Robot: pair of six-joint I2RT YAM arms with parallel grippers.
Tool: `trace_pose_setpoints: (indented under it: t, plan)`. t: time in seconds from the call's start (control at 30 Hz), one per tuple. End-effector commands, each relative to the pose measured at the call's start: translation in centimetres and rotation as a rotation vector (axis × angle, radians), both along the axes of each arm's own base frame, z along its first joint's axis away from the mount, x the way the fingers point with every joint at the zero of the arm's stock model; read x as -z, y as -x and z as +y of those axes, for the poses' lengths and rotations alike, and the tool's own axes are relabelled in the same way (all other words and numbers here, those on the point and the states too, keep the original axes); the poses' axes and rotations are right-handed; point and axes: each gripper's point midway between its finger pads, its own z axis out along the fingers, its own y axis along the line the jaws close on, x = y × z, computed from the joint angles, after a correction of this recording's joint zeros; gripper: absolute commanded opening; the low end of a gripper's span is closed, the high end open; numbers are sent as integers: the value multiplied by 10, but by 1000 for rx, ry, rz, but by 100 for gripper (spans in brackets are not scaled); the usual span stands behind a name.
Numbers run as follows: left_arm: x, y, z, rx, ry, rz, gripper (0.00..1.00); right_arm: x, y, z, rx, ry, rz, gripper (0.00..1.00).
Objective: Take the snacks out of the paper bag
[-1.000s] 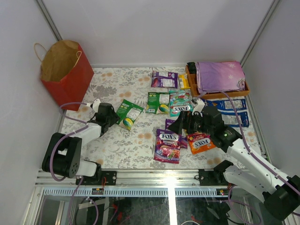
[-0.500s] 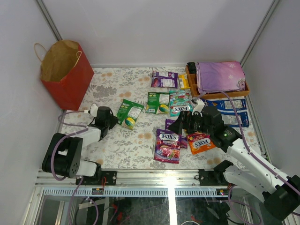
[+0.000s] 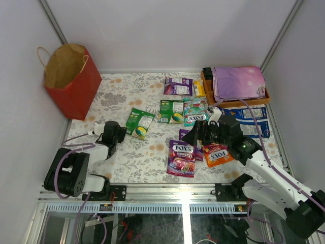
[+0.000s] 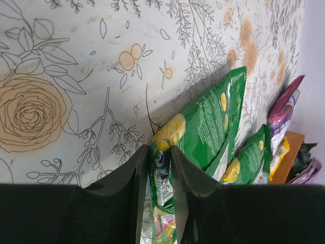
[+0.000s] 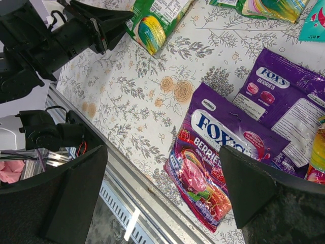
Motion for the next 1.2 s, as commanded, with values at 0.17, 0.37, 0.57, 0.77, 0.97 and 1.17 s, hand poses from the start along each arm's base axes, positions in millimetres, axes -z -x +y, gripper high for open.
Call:
trace_pose_setpoints:
  t: [0.17,0.37,0.57,0.77,0.97,1.17]
  plan:
    - [-2,-13,-18,-136,145,-96,23,-5,1,0,-19,-9,-30,99]
    - [-1,-7,-30,-179,171,-113,23,-2,2,-1,-20,0,-27,99]
    - [-3,3,-26,-256,156,-110,20,2,3,0,-25,-4,-20,99]
    - [-4,1,-19,-337,170,-109,10,1,3,1,-29,-5,-20,99]
    - [-3,-7,-19,-393,211,-117,0,3,4,0,-30,-2,-17,99]
    - [-3,-25,-40,-356,235,-125,0,3,4,-1,-33,6,-20,99]
